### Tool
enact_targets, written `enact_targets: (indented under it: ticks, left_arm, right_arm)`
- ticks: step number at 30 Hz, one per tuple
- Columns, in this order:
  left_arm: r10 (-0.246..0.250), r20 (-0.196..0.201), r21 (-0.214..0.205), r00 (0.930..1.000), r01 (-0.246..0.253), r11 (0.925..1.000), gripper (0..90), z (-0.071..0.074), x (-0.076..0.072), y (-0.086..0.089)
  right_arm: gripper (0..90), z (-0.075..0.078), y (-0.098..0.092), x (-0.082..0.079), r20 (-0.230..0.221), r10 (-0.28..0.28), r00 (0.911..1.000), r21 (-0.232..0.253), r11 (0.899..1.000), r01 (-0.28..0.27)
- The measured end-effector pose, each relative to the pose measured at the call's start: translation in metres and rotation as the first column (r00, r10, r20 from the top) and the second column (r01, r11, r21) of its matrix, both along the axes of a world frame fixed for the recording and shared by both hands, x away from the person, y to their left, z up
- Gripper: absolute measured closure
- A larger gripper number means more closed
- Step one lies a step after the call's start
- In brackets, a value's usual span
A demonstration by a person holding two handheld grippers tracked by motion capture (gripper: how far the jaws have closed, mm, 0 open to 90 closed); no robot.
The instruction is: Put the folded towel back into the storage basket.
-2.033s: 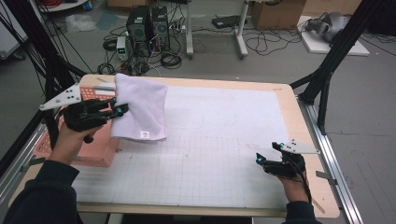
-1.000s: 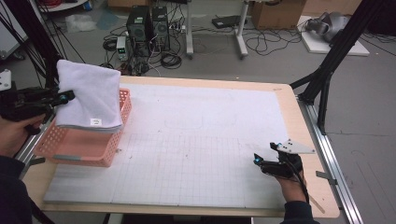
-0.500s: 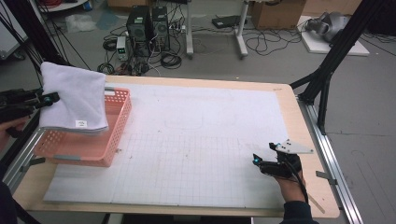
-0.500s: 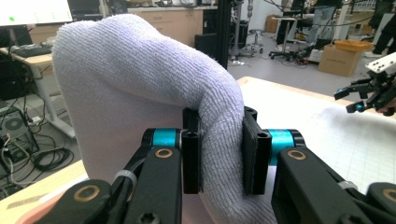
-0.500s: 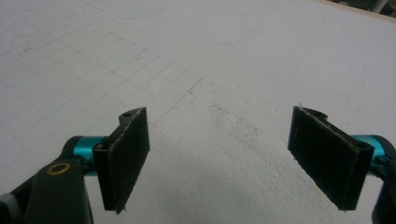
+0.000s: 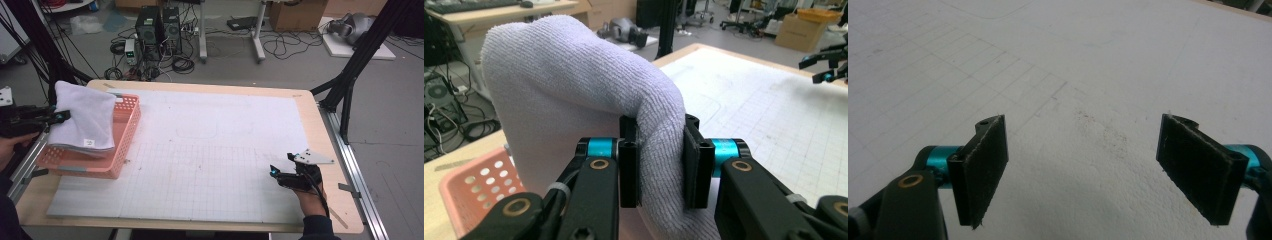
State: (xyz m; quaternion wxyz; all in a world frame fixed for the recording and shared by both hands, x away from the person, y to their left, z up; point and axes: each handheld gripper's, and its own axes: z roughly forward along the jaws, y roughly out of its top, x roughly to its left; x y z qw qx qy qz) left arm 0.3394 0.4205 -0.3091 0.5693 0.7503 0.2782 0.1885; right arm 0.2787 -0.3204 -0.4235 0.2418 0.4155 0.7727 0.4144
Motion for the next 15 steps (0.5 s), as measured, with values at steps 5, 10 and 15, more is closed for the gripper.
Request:
enact_targets:
  ticks: [5,10,15]
  left_arm:
    - [-0.036,-0.014,-0.002,0.9993,0.036,0.9994,73.3,-0.005,0.008,-0.01]
    - [-0.04,-0.049,-0.004,0.998,0.04,0.9992,73.3,-0.016,0.019,-0.015]
    - [-0.037,-0.083,0.011,0.9958,0.038,0.9992,73.3,-0.025,0.027,-0.018]
  right_arm:
    - [19.7,0.0,-0.001,0.0,0.005,0.0,1.0,-0.001,1.0,0.0]
    - [19.7,0.0,-0.001,0.0,-0.001,0.002,1.0,-0.004,1.0,-0.002]
    - [19.7,0.0,-0.003,-0.001,0.002,-0.003,1.0,-0.003,1.0,0.003]
